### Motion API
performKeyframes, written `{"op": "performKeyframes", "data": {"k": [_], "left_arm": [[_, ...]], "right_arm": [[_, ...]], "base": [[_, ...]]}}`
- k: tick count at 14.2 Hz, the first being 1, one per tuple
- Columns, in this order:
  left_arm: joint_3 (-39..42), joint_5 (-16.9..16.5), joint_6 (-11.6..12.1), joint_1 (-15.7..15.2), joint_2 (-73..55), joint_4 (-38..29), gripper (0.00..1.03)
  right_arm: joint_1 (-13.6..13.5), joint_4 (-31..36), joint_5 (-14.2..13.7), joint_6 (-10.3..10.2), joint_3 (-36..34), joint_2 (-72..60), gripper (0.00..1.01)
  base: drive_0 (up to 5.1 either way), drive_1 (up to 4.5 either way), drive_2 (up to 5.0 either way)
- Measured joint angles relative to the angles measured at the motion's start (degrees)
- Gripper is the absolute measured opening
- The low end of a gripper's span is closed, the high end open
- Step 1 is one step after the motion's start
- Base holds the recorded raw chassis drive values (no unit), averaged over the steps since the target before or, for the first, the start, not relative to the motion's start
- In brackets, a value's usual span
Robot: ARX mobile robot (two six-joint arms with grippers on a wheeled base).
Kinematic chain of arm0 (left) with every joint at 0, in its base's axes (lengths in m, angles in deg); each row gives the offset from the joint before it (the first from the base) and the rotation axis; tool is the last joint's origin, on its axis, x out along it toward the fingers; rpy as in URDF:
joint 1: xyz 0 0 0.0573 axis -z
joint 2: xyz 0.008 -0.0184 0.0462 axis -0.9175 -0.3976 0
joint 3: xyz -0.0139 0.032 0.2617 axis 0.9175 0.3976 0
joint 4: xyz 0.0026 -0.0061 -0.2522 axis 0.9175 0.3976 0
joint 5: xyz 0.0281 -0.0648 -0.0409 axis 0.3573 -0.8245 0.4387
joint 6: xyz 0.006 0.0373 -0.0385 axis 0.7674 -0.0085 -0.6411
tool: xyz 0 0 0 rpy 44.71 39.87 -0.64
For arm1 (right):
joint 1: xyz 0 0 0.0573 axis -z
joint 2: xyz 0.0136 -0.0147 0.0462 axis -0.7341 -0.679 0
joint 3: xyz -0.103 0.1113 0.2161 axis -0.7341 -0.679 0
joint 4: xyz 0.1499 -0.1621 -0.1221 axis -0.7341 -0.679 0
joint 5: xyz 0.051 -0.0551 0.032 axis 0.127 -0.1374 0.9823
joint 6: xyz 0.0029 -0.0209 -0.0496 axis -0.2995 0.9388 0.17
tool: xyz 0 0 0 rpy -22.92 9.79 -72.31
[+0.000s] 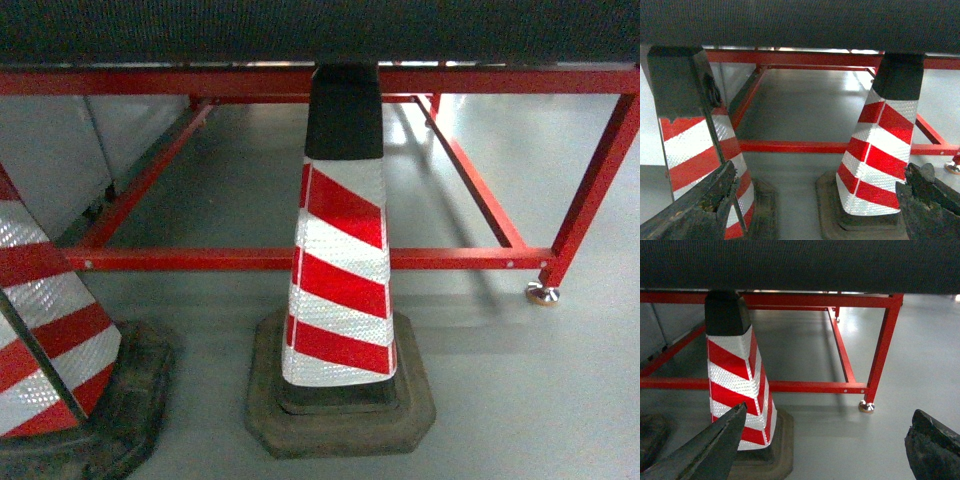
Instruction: Sort blue parts and orange caps into right shelf containers
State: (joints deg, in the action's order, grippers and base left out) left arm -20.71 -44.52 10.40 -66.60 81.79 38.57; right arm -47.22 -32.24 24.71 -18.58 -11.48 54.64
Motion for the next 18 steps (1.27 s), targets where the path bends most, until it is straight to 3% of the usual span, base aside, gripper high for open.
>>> {"op": "performKeyframes", "data": {"k": [18], "left_arm": [[0.00, 0.04, 0.07, 0.00, 0.00, -0.20, 0.98]], "right_arm": [[0.00, 0.15, 0.00, 0.07, 0.00, 0.00, 0.98]], "base": [[0.0, 0.00, 0.0]]}}
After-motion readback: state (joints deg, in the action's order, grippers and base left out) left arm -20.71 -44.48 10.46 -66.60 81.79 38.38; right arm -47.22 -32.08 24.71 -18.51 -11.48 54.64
